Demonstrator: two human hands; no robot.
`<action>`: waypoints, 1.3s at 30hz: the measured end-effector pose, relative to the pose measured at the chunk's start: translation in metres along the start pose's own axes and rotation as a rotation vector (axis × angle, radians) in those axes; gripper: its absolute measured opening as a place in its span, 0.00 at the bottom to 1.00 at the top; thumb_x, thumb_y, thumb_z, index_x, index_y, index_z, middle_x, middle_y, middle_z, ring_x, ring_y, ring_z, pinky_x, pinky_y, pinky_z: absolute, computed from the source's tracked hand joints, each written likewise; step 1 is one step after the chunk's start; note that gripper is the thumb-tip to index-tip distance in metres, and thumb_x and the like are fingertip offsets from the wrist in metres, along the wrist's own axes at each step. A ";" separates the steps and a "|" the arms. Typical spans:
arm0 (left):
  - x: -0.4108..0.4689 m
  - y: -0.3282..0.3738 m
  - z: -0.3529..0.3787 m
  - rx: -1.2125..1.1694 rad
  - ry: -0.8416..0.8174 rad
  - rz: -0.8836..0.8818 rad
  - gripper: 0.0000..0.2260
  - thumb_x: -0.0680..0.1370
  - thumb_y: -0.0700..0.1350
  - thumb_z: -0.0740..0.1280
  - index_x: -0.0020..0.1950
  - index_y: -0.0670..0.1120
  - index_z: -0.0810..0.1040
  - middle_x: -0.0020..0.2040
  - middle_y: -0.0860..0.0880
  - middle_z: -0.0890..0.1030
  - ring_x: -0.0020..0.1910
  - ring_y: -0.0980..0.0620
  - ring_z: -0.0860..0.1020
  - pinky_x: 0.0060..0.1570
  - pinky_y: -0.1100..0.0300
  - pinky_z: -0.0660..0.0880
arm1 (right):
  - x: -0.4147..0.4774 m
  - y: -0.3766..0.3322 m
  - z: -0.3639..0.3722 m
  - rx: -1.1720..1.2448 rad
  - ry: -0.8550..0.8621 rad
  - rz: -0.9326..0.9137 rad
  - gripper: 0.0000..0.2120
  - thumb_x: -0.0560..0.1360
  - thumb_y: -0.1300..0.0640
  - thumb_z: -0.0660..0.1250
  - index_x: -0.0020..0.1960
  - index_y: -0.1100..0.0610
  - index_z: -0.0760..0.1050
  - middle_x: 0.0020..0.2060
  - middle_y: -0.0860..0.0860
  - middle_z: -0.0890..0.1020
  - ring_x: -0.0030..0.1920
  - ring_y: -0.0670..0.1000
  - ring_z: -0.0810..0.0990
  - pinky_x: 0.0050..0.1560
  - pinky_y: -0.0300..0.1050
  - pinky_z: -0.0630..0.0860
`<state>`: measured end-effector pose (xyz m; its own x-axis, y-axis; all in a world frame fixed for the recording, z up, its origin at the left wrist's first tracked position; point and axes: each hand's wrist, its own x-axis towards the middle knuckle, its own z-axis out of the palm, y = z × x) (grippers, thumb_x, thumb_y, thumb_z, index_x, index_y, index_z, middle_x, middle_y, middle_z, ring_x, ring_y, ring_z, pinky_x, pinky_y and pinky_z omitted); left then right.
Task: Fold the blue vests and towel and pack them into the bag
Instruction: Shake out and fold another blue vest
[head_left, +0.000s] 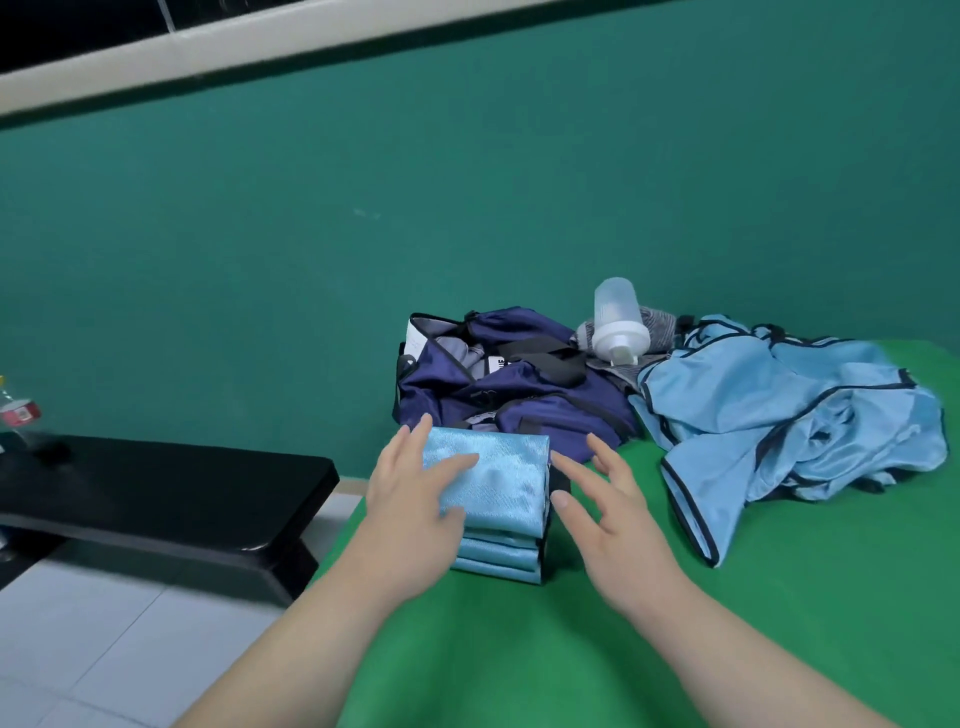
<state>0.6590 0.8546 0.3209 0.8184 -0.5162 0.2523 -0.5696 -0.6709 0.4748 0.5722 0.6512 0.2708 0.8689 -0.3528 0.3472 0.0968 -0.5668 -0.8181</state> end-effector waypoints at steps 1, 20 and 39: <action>-0.004 0.005 0.004 0.005 0.005 0.025 0.24 0.79 0.42 0.63 0.72 0.62 0.69 0.80 0.58 0.42 0.77 0.60 0.37 0.78 0.53 0.46 | -0.004 0.001 -0.004 -0.016 -0.009 -0.006 0.19 0.80 0.49 0.66 0.63 0.27 0.67 0.78 0.43 0.56 0.77 0.44 0.56 0.78 0.50 0.56; 0.010 0.154 0.148 -0.140 -0.134 0.303 0.19 0.79 0.50 0.65 0.70 0.60 0.70 0.81 0.57 0.45 0.78 0.58 0.35 0.78 0.55 0.39 | -0.037 0.077 -0.181 -0.201 0.139 0.236 0.19 0.77 0.58 0.68 0.65 0.42 0.75 0.71 0.41 0.66 0.66 0.44 0.69 0.71 0.48 0.67; 0.069 0.162 0.219 -0.304 0.220 0.090 0.23 0.73 0.55 0.58 0.65 0.50 0.78 0.71 0.50 0.69 0.74 0.50 0.62 0.75 0.46 0.58 | 0.065 0.110 -0.225 -0.574 0.075 0.117 0.23 0.77 0.55 0.66 0.72 0.49 0.71 0.70 0.46 0.68 0.73 0.47 0.58 0.74 0.43 0.56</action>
<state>0.6072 0.5936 0.2302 0.7819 -0.4171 0.4633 -0.6182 -0.4232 0.6624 0.5297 0.3982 0.3066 0.8195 -0.4770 0.3178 -0.2938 -0.8257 -0.4815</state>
